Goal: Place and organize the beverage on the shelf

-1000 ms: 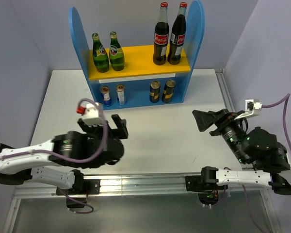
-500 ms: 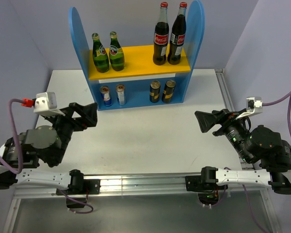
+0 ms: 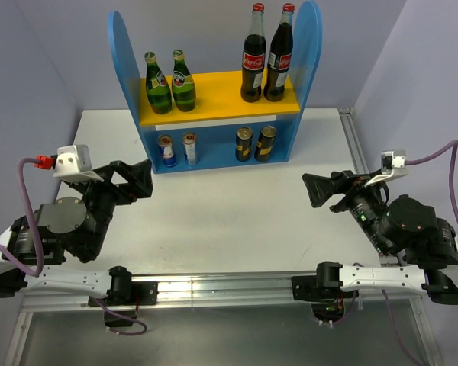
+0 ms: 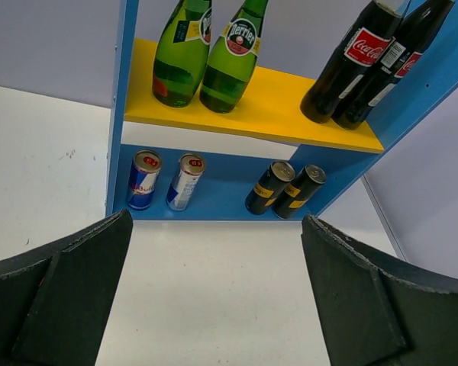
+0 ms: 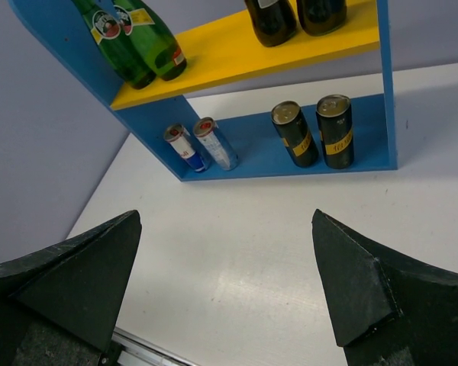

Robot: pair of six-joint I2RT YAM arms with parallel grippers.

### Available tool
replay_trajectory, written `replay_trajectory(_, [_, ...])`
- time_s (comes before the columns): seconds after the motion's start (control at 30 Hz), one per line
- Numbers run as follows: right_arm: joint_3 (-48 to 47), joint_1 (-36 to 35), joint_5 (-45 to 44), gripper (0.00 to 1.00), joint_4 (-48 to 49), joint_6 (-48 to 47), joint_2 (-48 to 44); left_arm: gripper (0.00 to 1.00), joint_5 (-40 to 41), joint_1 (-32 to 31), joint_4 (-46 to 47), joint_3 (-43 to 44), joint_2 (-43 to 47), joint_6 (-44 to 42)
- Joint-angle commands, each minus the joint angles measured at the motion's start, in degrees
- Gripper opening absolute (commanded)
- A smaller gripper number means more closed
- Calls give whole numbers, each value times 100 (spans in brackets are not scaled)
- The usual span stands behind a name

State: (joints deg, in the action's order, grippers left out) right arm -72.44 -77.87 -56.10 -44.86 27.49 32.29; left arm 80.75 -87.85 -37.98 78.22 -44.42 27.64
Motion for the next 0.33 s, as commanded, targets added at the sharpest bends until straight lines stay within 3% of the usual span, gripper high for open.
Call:
replay_trajectory(0.0, [-103,-36,-112,100,250,-147,102,99,90,-39,105,-43,57,-188])
replay_trajectory(0.3, [20,-27,-77,100,522,-383,128,99,143,-39,220,-227,136,-277])
